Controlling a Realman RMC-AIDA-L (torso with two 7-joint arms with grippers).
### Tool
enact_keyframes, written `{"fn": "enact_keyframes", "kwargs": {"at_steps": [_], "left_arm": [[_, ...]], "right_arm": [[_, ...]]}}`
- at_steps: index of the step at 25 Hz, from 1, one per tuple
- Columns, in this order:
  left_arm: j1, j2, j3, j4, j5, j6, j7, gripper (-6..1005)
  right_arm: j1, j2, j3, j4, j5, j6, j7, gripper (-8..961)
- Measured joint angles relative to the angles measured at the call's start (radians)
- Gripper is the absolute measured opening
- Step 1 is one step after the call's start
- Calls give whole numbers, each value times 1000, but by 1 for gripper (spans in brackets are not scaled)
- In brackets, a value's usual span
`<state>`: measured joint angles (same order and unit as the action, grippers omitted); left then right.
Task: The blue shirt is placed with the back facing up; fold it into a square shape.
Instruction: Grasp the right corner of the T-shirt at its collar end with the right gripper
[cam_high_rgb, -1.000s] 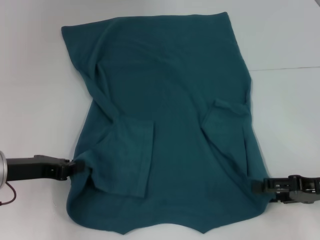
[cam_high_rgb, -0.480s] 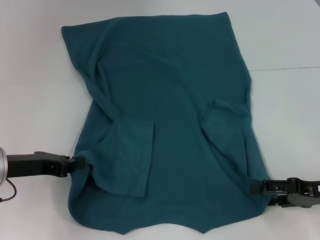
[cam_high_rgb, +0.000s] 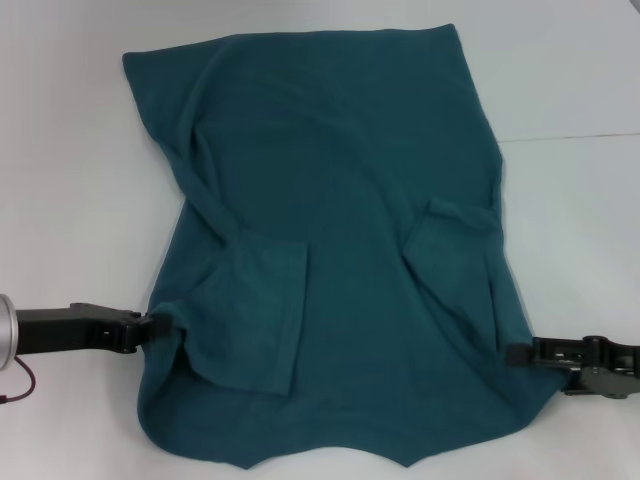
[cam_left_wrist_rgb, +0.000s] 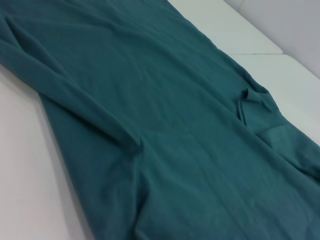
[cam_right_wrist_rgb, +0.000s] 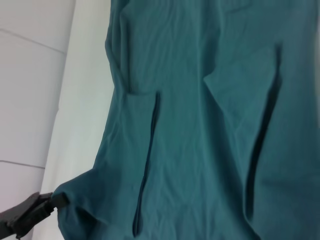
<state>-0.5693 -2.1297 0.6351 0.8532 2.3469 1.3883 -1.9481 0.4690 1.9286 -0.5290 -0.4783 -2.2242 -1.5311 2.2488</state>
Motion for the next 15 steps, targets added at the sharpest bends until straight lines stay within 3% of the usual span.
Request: {"fn": "enact_keyframes", "kwargs": {"at_steps": [7, 15], "left_arm": [[-4, 0, 3, -2, 0, -2, 0, 0], [-2, 1, 0, -13, 0, -4, 0, 0]], "right_arm": [[-19, -2, 16, -1, 0, 5, -3, 929], [-22, 8, 11, -1, -5, 25, -31, 681]]}}
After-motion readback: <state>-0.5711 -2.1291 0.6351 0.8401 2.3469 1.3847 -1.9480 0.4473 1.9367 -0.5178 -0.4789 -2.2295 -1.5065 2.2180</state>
